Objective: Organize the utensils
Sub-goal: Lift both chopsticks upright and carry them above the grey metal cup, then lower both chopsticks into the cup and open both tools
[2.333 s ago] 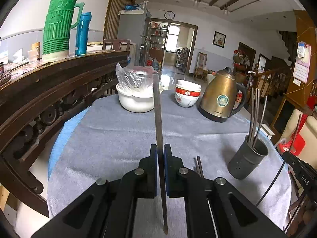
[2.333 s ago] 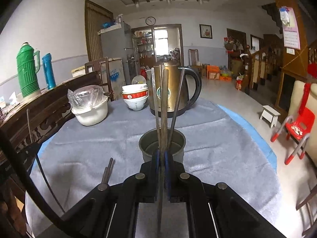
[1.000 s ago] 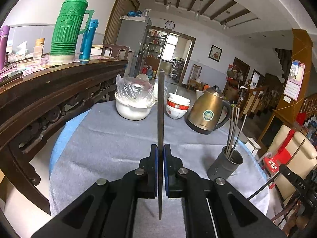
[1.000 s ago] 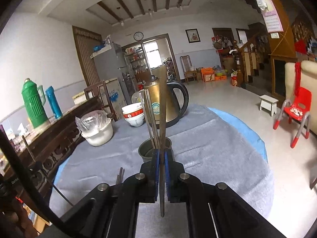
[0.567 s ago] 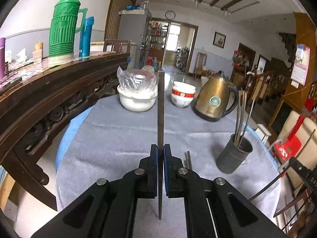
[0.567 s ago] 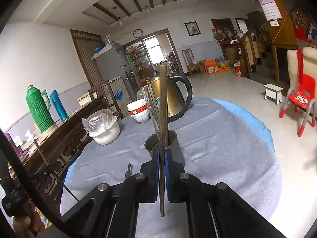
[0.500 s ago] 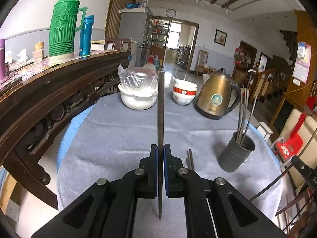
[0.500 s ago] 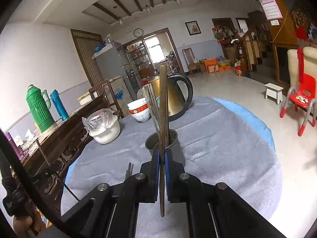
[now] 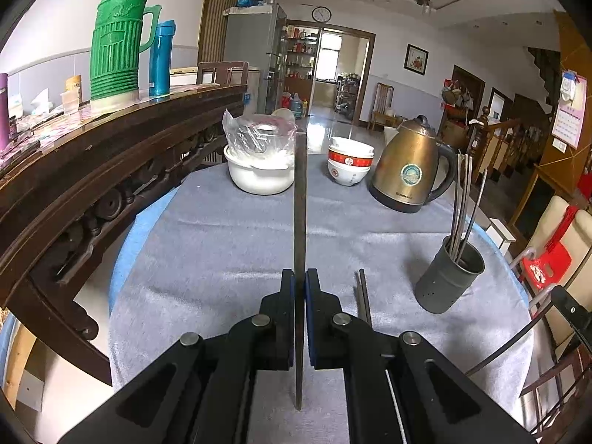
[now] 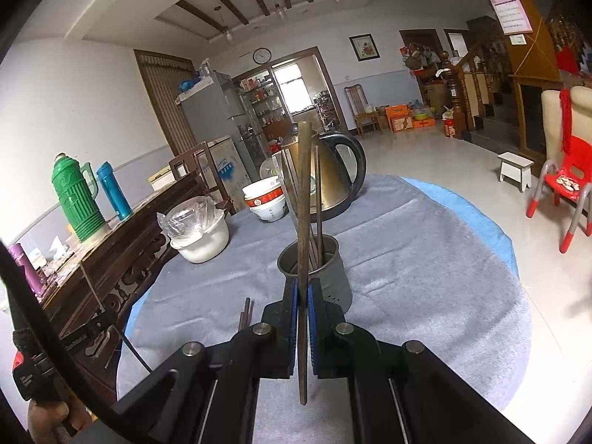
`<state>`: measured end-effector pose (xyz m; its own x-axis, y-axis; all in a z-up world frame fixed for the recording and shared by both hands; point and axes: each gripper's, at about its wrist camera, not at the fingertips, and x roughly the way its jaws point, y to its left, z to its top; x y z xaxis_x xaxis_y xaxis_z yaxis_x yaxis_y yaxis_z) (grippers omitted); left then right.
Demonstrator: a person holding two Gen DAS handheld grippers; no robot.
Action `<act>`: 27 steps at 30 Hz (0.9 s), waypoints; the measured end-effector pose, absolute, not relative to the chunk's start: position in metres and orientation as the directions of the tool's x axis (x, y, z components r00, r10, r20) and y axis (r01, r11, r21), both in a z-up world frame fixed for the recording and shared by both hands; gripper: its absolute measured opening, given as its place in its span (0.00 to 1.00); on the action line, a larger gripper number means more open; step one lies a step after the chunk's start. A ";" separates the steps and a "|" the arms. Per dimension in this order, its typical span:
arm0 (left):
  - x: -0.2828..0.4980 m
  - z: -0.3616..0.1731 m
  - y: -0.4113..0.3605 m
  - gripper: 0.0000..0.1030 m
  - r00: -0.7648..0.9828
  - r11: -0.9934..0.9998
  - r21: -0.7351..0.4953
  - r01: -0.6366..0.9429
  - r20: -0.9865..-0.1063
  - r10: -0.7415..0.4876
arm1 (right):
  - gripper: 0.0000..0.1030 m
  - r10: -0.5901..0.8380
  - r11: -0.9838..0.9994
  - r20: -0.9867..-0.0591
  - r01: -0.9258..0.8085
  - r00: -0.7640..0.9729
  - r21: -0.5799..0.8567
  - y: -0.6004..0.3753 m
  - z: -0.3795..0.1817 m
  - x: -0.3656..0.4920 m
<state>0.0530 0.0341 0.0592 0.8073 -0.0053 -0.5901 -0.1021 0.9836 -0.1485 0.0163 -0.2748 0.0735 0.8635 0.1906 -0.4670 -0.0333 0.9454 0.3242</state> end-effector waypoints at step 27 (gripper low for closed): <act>0.102 0.141 -0.002 0.05 0.888 0.913 -0.404 0.050 -0.400 -0.225 | 0.06 0.164 0.933 -0.298 -0.050 0.940 0.357 -0.305 0.141 0.036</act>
<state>0.1023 -0.0025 0.1412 0.8884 -0.2255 -0.3999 0.0497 0.9132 -0.4044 0.0358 -0.3053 0.1409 0.9404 0.1643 -0.2978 -0.0501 0.9329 0.3565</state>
